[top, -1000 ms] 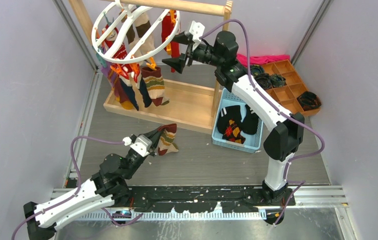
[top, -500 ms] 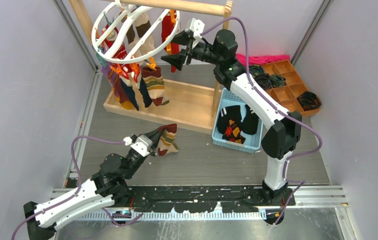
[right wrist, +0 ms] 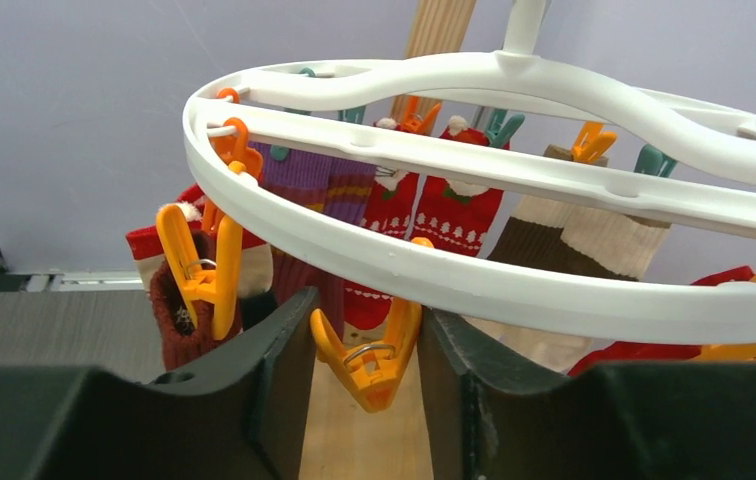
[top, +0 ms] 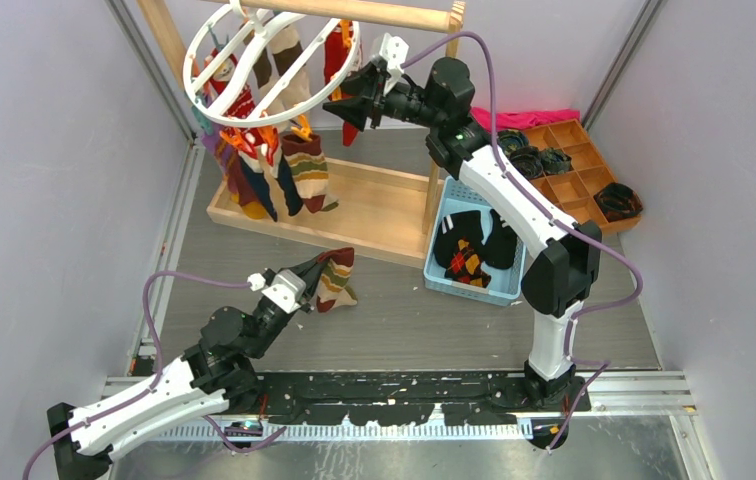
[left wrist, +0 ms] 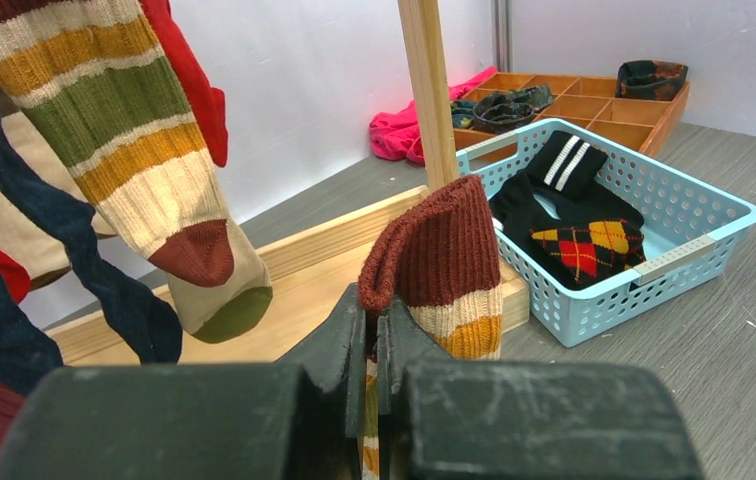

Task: Clip the socks to the hanger
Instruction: Open the clamp at the hanger.

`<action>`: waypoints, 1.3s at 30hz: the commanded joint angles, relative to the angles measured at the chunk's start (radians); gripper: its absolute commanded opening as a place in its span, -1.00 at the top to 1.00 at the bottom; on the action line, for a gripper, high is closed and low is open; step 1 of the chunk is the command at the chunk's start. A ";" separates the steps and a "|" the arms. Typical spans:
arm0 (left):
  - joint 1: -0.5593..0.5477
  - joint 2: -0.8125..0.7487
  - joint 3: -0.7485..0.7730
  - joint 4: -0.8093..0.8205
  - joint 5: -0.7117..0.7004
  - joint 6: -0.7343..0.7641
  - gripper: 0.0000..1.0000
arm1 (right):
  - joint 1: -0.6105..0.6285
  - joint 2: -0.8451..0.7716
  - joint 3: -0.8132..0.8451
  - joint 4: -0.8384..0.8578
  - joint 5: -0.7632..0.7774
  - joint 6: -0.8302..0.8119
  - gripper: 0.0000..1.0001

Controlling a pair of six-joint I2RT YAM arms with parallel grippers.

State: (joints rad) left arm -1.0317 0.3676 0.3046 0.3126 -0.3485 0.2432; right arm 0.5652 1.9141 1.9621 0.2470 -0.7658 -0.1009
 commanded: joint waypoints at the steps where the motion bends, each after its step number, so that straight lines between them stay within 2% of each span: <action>1: 0.006 0.002 0.027 0.021 0.000 -0.001 0.99 | -0.003 -0.008 0.044 0.045 -0.016 0.017 0.20; 8: 0.010 0.050 0.051 0.070 0.001 -0.004 0.99 | -0.003 -0.029 0.033 0.020 -0.021 0.023 0.71; 14: 0.067 0.223 0.153 0.153 0.005 -0.018 1.00 | 0.006 -0.049 0.021 -0.010 0.014 0.052 0.95; 18: 0.190 0.351 0.224 0.207 0.054 -0.114 0.99 | 0.008 -0.069 0.004 -0.037 0.026 0.055 0.98; 22: 0.375 0.452 0.251 0.319 0.228 -0.311 1.00 | 0.007 -0.081 0.005 -0.093 0.045 0.069 0.98; 24: 0.431 0.496 0.256 0.394 0.293 -0.367 1.00 | 0.007 -0.086 0.007 -0.120 0.056 0.075 0.99; 27: 0.453 0.558 0.277 0.467 0.329 -0.380 1.00 | 0.008 -0.093 0.014 -0.160 0.087 0.099 0.99; 34: 0.455 0.644 0.347 0.518 0.376 -0.414 1.00 | 0.024 -0.109 0.029 -0.263 0.201 0.160 0.99; 39: 0.455 0.683 0.392 0.497 0.296 -0.460 1.00 | 0.047 -0.125 0.033 -0.323 0.278 0.182 0.99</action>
State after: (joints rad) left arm -0.5812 1.0332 0.6361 0.7395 -0.0113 -0.1631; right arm 0.5938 1.8622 1.9598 -0.0059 -0.5674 0.0422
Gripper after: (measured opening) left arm 0.026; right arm 0.324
